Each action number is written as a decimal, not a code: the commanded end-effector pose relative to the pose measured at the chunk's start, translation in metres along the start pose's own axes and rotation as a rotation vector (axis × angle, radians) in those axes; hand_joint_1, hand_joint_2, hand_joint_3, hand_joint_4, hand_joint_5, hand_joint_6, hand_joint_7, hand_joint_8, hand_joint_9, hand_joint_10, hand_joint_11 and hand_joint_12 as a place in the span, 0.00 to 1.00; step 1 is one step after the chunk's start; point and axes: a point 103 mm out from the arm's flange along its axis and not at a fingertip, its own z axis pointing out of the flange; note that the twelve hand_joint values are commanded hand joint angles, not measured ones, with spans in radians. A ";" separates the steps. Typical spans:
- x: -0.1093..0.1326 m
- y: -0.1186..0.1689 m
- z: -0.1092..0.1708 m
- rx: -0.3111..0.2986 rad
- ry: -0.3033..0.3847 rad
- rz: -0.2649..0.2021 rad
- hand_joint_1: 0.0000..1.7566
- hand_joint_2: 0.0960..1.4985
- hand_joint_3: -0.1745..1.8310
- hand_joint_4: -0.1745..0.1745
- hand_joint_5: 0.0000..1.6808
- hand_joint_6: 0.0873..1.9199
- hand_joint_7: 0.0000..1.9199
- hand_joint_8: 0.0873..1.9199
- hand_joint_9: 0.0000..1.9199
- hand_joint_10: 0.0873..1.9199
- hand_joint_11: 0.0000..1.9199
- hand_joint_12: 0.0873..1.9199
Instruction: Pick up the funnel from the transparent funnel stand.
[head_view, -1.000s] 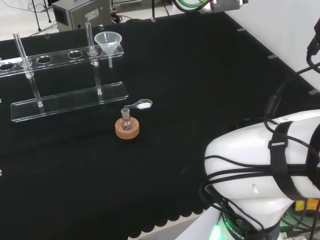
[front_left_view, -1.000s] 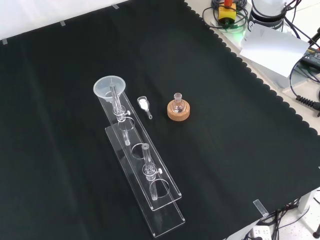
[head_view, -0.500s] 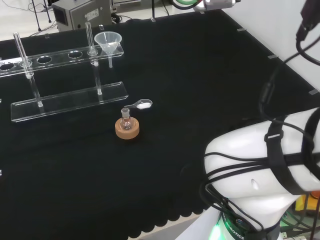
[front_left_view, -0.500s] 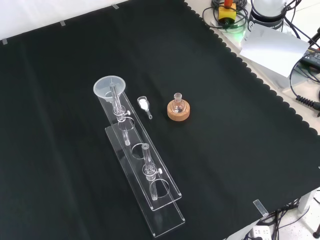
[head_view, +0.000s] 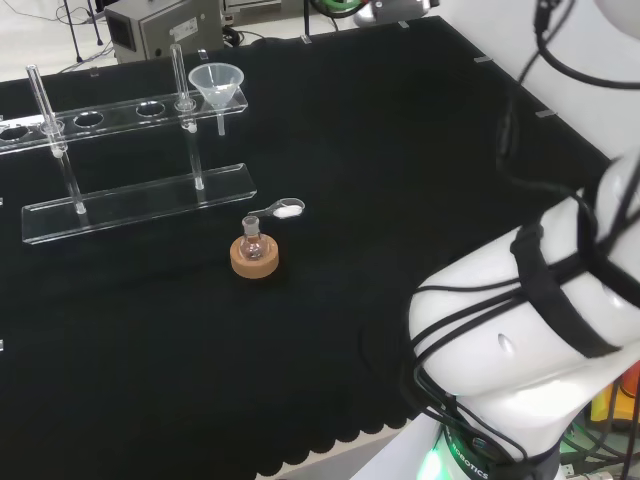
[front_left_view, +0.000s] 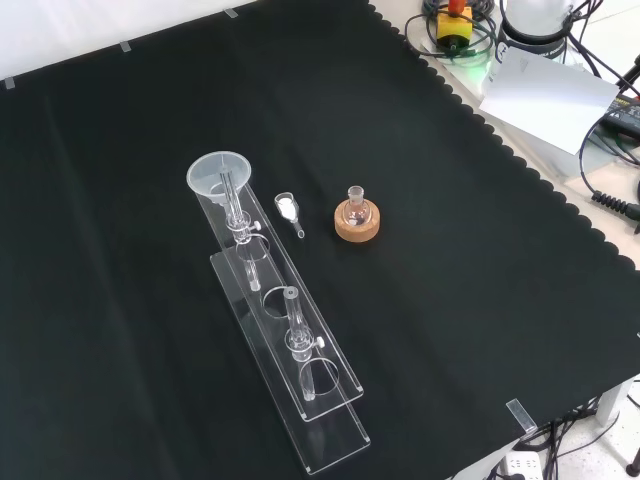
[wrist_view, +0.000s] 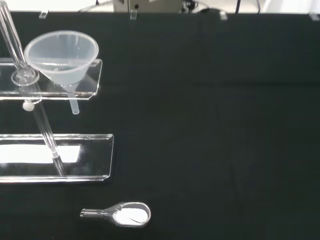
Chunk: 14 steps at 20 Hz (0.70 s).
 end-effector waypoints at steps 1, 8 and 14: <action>0.030 0.109 0.035 0.062 -0.007 -0.079 0.00 0.79 0.28 0.57 0.13 0.00 0.06 0.24 0.15 0.28 0.11 0.68; 0.046 0.151 0.059 0.124 -0.014 -0.096 0.00 0.78 0.27 0.58 0.13 0.00 0.07 0.24 0.16 0.28 0.11 0.68; 0.067 0.172 0.074 0.179 -0.039 -0.129 0.02 0.76 0.26 0.57 0.13 0.00 0.08 0.24 0.17 0.28 0.11 0.69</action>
